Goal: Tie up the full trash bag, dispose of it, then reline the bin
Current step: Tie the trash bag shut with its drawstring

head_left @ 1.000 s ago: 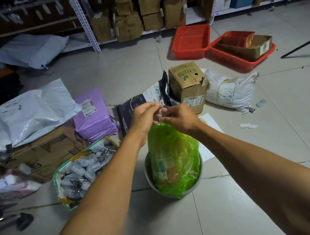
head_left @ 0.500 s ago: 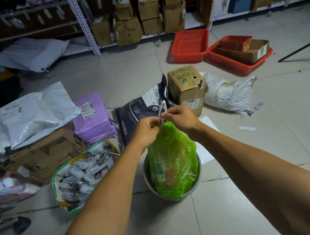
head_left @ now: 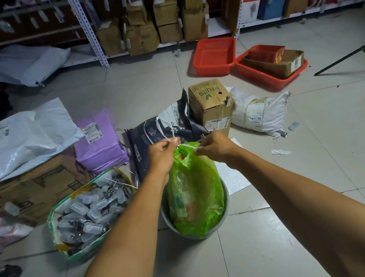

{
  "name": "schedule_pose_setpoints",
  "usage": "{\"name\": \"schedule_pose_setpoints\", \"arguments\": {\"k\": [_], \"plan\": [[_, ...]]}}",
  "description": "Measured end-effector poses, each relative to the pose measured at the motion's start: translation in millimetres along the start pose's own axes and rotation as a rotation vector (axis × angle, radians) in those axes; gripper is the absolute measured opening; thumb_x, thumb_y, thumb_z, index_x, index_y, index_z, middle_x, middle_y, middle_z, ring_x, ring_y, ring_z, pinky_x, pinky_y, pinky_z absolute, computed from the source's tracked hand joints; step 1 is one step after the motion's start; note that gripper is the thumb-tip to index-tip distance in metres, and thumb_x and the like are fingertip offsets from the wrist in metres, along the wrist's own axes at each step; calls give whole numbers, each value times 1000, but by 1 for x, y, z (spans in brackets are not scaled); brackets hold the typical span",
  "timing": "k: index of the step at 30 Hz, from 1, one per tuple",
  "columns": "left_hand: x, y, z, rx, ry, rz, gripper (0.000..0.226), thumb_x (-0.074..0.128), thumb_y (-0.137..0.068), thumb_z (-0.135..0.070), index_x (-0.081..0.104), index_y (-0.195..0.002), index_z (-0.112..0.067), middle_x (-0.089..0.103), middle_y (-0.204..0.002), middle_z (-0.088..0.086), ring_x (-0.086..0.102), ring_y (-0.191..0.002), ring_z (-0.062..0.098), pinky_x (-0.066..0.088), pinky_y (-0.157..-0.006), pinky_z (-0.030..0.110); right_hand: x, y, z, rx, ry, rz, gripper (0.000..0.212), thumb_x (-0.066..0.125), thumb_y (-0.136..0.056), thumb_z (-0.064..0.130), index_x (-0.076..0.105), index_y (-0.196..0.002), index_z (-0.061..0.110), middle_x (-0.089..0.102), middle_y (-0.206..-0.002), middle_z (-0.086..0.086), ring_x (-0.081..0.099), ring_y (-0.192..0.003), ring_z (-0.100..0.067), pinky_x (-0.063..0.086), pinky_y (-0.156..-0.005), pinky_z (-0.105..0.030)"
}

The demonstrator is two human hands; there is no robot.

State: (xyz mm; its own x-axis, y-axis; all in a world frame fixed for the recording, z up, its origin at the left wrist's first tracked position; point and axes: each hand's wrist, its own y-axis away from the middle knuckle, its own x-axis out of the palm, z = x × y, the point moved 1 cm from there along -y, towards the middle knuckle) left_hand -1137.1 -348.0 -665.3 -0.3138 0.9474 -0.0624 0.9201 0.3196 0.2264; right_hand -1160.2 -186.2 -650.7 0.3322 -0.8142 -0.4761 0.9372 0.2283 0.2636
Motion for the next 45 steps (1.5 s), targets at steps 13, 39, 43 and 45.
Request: {"name": "schedule_pose_setpoints", "arguments": {"k": [13, 39, 43, 45], "plan": [[5, -8, -10, -32, -439, 170, 18, 69, -87, -12, 75, -102, -7, 75, -98, 11, 66, -88, 18, 53, -88, 33, -4, 14, 5, -147, -24, -167, 25, 65, -89, 32, 75, -77, 13, 64, -56, 10, 54, -52, -3, 41, -52, -24], [-14, 7, -17, 51, -516, 448, 18, 65, -91, -29, 78, -86, -16, 67, -73, 3, 56, -64, 10, 48, -61, 22, 25, 1, 12, -93, -165, -281, 19, 57, -96, 25, 61, -80, 16, 68, -77, -6, 65, -72, -23, 52, -66, -40], [-18, 7, -14, -60, -310, 355, 14, 65, -92, -18, 75, -97, -9, 57, -67, 3, 48, -61, 10, 49, -58, 20, 25, 1, 12, -80, -185, -288, 18, 65, -90, 24, 67, -81, 8, 61, -68, 1, 55, -64, -12, 40, -57, -26], [-19, 7, -12, -96, -260, 319, 15, 66, -90, -16, 73, -101, -8, 56, -66, 0, 49, -63, 9, 50, -62, 21, 28, -1, 8, -47, -212, -298, 19, 70, -86, 26, 64, -79, 9, 60, -66, 0, 54, -61, -12, 40, -56, -27]]}}
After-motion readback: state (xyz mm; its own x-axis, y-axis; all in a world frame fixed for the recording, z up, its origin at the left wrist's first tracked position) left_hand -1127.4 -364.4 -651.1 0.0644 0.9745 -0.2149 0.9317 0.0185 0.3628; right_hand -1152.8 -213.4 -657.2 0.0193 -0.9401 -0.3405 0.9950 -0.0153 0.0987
